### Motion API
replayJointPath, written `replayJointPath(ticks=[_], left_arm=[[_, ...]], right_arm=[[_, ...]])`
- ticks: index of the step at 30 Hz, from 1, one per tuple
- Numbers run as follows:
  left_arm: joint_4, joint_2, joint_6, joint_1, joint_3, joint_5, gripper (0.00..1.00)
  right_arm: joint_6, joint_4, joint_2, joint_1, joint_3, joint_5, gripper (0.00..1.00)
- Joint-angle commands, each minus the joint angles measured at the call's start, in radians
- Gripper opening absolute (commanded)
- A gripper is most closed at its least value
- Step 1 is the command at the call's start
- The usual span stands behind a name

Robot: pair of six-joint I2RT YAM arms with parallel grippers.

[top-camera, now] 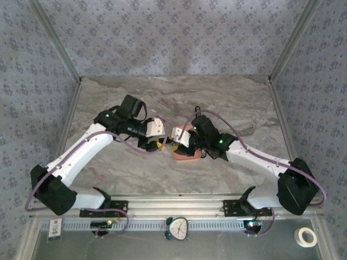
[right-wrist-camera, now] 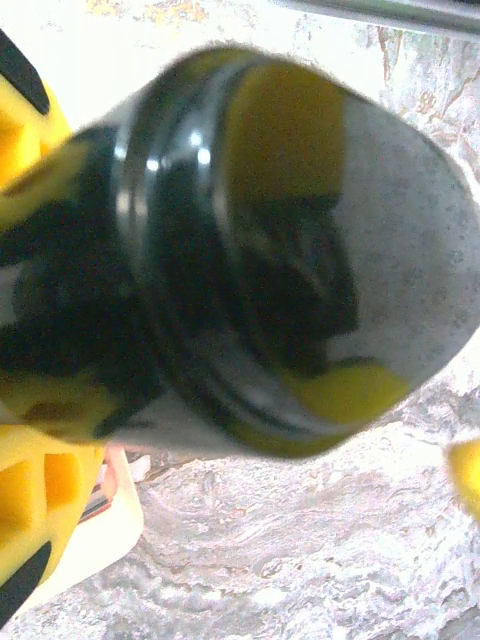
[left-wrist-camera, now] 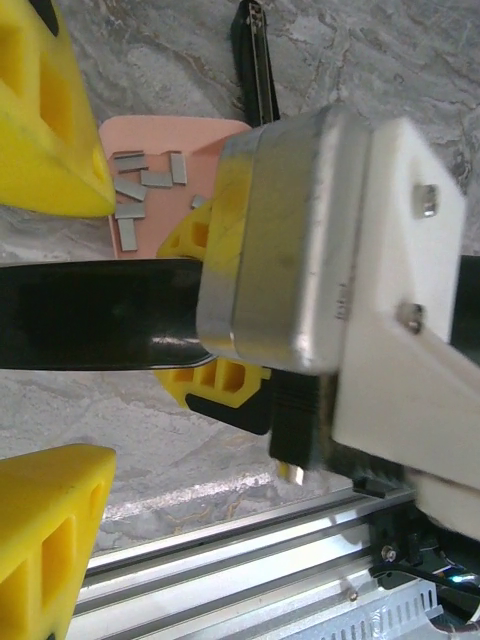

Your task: Load the staples into the stapler

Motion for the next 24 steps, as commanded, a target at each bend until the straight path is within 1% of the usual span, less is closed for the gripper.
replayJointPath(ticks=[1, 4, 5, 6, 10, 11, 13, 14, 15, 17, 19, 21, 24], left_arm=[[0.031, 0.005, 0.002, 0.002, -0.015, 0.007, 0.61], [0.034, 0.018, -0.003, 0.002, -0.014, 0.008, 0.57], [0.031, 0.023, -0.001, 0.002, -0.01, 0.011, 0.54], [0.025, 0.026, 0.002, 0.002, -0.008, 0.01, 0.5], [0.011, 0.03, -0.019, 0.009, 0.008, -0.009, 0.24], [0.017, 0.029, -0.036, 0.011, 0.008, -0.021, 0.18], [0.036, 0.022, -0.09, 0.021, 0.003, -0.041, 0.12], [0.061, 0.016, -0.14, 0.026, -0.003, -0.058, 0.08], [0.076, 0.012, -0.179, 0.03, -0.009, -0.072, 0.06], [0.114, 0.004, -0.283, 0.039, -0.026, -0.113, 0.02], [0.147, 0.005, -0.388, 0.042, -0.045, -0.178, 0.0], [0.192, 0.017, -0.496, 0.044, -0.07, -0.248, 0.0], [0.218, 0.05, -0.618, 0.047, -0.092, -0.331, 0.0]], right_arm=[[0.026, 0.087, -0.04, -0.005, 0.007, -0.066, 0.0], [0.033, 0.098, -0.042, -0.01, 0.006, -0.076, 0.0], [0.035, 0.101, -0.043, -0.01, 0.007, -0.079, 0.0], [0.037, 0.102, -0.044, -0.012, 0.008, -0.08, 0.0], [0.06, 0.113, -0.055, -0.017, -0.004, -0.068, 0.01], [0.074, 0.122, -0.063, -0.023, -0.013, -0.064, 0.06], [0.104, 0.133, -0.083, -0.032, -0.028, -0.051, 0.27], [0.126, 0.139, -0.096, -0.038, -0.04, -0.042, 0.37], [0.141, 0.143, -0.11, -0.043, -0.05, -0.032, 0.45], [0.182, 0.161, -0.15, -0.056, -0.083, 0.002, 0.56], [0.215, 0.17, -0.192, -0.068, -0.116, 0.037, 0.61], [0.245, 0.172, -0.235, -0.08, -0.144, 0.061, 0.63], [0.285, 0.165, -0.296, -0.091, -0.179, 0.084, 0.64]])
